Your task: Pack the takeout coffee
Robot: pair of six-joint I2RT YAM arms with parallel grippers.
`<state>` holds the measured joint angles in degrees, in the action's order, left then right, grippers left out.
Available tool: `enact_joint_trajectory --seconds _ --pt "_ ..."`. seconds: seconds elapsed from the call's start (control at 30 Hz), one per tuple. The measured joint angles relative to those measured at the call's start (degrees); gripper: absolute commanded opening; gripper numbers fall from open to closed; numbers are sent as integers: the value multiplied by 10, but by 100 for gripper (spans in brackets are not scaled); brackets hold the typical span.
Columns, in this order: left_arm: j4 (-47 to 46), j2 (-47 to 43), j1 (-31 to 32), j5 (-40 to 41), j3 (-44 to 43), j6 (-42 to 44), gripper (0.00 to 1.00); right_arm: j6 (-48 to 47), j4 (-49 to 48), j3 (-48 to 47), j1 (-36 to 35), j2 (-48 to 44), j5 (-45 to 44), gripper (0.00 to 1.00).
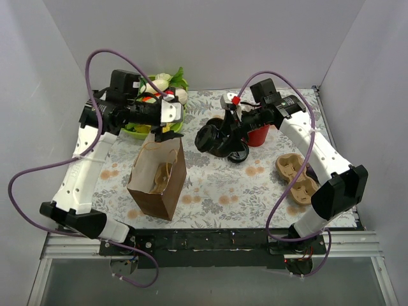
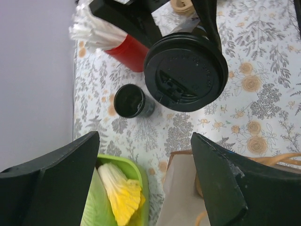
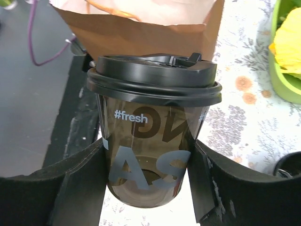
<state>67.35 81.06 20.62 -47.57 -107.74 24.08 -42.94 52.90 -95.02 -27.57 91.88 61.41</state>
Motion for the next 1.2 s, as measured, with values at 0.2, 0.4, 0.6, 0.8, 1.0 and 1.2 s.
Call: enact_joint_trajectory --seconds 0.2,0.4,0.6,0.8,1.0,1.2 --pt "29 22 45 -25 0 83 82 16 29 0 1 1 42 67" --pt "11 19 83 -50 11 72 88 26 35 -5 1 4 59 67" --pt "-3 19 94 -54 36 52 90 11 53 -34 1 18 61 67" --pt "4 20 101 -54 36 54 91 -20 77 -59 -2 25 54 67" --pt "-2 21 102 -51 43 56 91 -55 103 -69 -13 26 36 67" --pt "-7 23 103 -48 50 59 93 -71 115 -69 -22 26 23 67"
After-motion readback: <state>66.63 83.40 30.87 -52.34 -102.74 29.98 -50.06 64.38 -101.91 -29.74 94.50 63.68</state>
